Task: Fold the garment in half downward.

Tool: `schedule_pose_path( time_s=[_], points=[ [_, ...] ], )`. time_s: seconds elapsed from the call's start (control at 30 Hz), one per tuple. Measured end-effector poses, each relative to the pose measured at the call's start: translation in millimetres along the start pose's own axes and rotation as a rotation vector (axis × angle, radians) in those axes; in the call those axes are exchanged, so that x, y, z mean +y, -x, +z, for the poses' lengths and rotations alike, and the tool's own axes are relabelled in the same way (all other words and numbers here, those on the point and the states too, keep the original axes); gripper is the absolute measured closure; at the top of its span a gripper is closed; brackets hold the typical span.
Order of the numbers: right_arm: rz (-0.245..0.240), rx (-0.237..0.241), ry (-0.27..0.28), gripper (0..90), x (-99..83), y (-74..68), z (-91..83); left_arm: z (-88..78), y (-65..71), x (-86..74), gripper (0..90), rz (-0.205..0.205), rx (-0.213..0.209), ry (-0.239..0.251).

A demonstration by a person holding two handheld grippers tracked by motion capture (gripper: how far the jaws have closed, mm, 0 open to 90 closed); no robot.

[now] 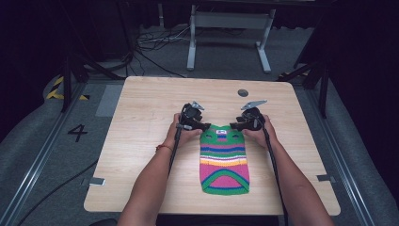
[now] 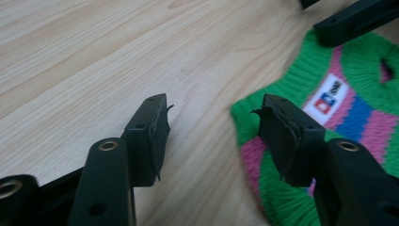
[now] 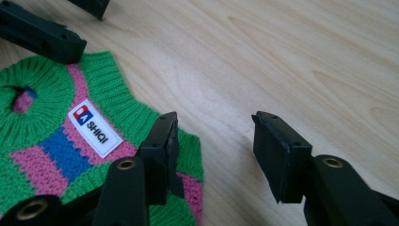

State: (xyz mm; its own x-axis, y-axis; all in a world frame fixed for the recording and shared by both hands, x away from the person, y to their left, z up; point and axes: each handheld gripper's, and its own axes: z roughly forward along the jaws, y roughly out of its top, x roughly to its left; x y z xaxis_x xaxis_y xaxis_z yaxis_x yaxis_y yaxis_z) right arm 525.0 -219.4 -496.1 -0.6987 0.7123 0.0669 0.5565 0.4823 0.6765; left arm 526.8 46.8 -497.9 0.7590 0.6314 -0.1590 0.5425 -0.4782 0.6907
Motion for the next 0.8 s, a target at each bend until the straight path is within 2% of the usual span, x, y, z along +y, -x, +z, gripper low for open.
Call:
schedule_pose_path(
  time_s=[0.1, 0.13, 0.17, 0.23, 0.3, 0.33, 0.4, 0.43, 0.5, 0.6, 0.67, 0.73, 0.8],
  points=[
    [0.001, 0.016, -0.003, 50.5, 0.7, -1.6, -1.4, -0.4, 3.2, 1.6, 42.1, 0.015, -0.013, -0.014],
    [-0.006, 0.020, -0.007, 50.3, 1.2, -2.2, -2.1, 0.3, 4.8, 2.6, 42.1, 0.031, -0.019, -0.035],
    [-0.016, 0.012, -0.017, 51.4, 1.9, -3.3, -2.6, 4.4, 7.7, 1.9, 42.6, 0.034, -0.008, -0.055],
    [-0.029, 0.013, -0.036, 52.7, 2.1, -5.6, -0.8, 6.0, 11.7, 2.8, 43.2, 0.045, 0.022, -0.060],
    [-0.021, 0.011, -0.040, 54.3, 2.3, -7.3, -0.3, 7.6, 13.4, 3.3, 44.9, 0.043, 0.032, -0.053],
    [-0.014, 0.015, -0.041, 55.7, 2.2, -7.2, -0.2, 7.9, 13.8, 3.7, 45.2, 0.054, 0.037, -0.058],
    [0.032, 0.041, -0.032, 58.0, 0.1, -4.4, -0.1, 7.4, 14.6, 4.0, 46.9, 0.061, 0.036, -0.066],
    [0.037, 0.040, -0.030, 59.6, -0.3, -4.9, -0.2, 7.7, 15.1, 4.1, 49.7, 0.066, 0.024, -0.061],
    [0.037, 0.057, -0.039, 70.3, 0.7, -6.9, -0.4, 7.5, 15.7, 4.9, 61.0, 0.086, -0.006, -0.068],
    [0.032, 0.073, -0.046, 78.3, 2.3, -9.1, 0.2, 8.4, 15.2, 9.0, 74.8, 0.073, -0.041, -0.097],
    [0.011, 0.067, -0.046, 83.3, 3.6, -11.2, 0.9, 9.8, 15.4, 11.7, 79.9, 0.081, -0.040, -0.102],
    [-0.005, 0.055, -0.050, 84.9, 5.3, -13.1, 1.7, 10.3, 16.2, 13.8, 81.3, 0.099, -0.025, -0.108],
    [-0.014, 0.044, -0.049, 85.4, 6.7, -13.1, 2.2, 10.2, 15.0, 15.4, 82.6, 0.100, -0.006, -0.101]
  ],
)
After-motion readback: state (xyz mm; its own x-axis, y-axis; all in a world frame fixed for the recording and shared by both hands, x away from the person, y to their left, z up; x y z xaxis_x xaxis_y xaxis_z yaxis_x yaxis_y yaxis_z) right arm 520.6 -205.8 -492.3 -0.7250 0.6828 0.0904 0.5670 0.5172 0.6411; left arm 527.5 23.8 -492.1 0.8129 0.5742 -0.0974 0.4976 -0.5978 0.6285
